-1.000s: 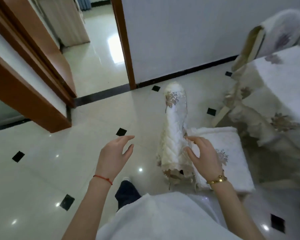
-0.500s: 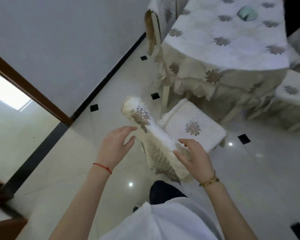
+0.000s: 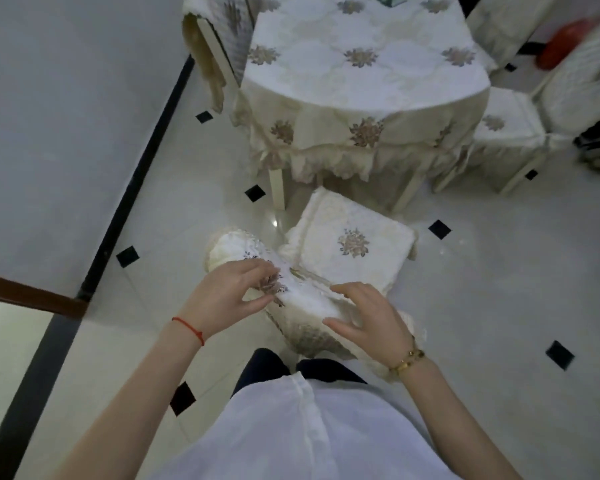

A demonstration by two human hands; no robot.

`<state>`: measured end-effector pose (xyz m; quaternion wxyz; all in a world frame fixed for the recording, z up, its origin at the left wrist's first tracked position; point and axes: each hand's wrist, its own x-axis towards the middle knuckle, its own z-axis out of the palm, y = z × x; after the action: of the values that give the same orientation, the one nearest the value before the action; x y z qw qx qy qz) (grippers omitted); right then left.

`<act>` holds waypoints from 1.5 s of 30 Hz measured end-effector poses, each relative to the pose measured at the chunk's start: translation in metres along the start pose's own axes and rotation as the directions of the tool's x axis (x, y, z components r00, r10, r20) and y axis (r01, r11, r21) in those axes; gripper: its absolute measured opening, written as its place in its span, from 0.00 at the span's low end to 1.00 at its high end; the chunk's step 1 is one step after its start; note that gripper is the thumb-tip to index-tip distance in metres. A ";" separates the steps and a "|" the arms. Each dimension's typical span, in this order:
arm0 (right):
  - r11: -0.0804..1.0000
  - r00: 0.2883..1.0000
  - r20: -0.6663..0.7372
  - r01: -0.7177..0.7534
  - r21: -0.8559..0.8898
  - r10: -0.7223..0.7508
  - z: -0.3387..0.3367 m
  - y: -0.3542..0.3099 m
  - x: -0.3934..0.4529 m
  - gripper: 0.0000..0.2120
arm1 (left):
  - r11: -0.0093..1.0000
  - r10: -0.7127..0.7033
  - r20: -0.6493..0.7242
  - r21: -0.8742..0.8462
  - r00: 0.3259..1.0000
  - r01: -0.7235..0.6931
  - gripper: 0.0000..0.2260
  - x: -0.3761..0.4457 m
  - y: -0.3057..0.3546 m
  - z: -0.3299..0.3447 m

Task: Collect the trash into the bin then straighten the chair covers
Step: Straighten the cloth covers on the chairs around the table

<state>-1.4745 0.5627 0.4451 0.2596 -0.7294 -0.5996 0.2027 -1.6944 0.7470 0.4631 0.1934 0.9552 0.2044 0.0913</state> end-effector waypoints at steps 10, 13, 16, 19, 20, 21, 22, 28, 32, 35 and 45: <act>0.966 0.955 -0.152 -0.245 0.076 0.254 0.037 -0.032 0.001 0.24 | 0.968 0.220 0.128 -0.152 0.967 -0.200 0.24 0.029 -0.059 0.007; 0.954 0.936 -0.187 -0.288 0.082 0.298 0.044 -0.037 0.003 0.26 | 0.949 0.254 0.169 -0.234 0.952 -0.211 0.26 0.039 -0.065 0.011; 0.944 0.931 -0.160 -0.330 0.026 0.330 0.046 -0.038 0.006 0.30 | 0.938 0.268 0.206 -0.277 0.941 -0.206 0.26 0.048 -0.067 0.015; 0.929 0.915 -0.176 -0.370 -0.016 0.362 0.049 -0.036 0.010 0.31 | 0.939 0.249 0.217 -0.295 0.944 -0.180 0.25 0.054 -0.068 0.018; 0.923 0.909 -0.182 -0.384 -0.019 0.375 0.049 -0.035 0.011 0.31 | 0.940 0.238 0.217 -0.297 0.947 -0.168 0.24 0.055 -0.068 0.018; 0.918 0.902 -0.189 -0.397 -0.012 0.388 0.048 -0.035 0.011 0.31 | 0.941 0.223 0.216 -0.301 0.951 -0.152 0.24 0.056 -0.068 0.018; 0.912 0.895 -0.194 -0.409 -0.001 0.401 0.047 -0.034 0.011 0.30 | 0.942 0.202 0.213 -0.308 0.956 -0.130 0.24 0.056 -0.068 0.019; 0.891 0.859 -0.241 -0.447 0.072 0.451 0.049 -0.030 0.010 0.27 | 0.927 0.100 0.179 -0.374 0.979 -0.027 0.24 0.055 -0.063 0.020; 0.893 0.859 -0.250 -0.444 0.076 0.448 0.047 -0.029 0.009 0.27 | 0.938 0.046 0.196 -0.346 0.979 0.025 0.23 0.054 -0.057 0.017; 0.896 0.865 -0.235 -0.436 0.087 0.444 0.045 -0.026 0.007 0.27 | 0.942 0.024 0.223 -0.332 0.975 0.053 0.25 0.054 -0.053 0.018; 0.910 0.883 -0.227 -0.413 0.044 0.412 0.020 0.019 0.014 0.28 | 0.945 -0.086 0.188 -0.295 0.978 0.140 0.22 0.078 -0.032 0.034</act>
<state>-1.4694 0.5761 0.4183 0.2765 -0.8594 -0.3971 0.1654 -1.6266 0.7957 0.4269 0.3610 0.9046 0.2247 0.0276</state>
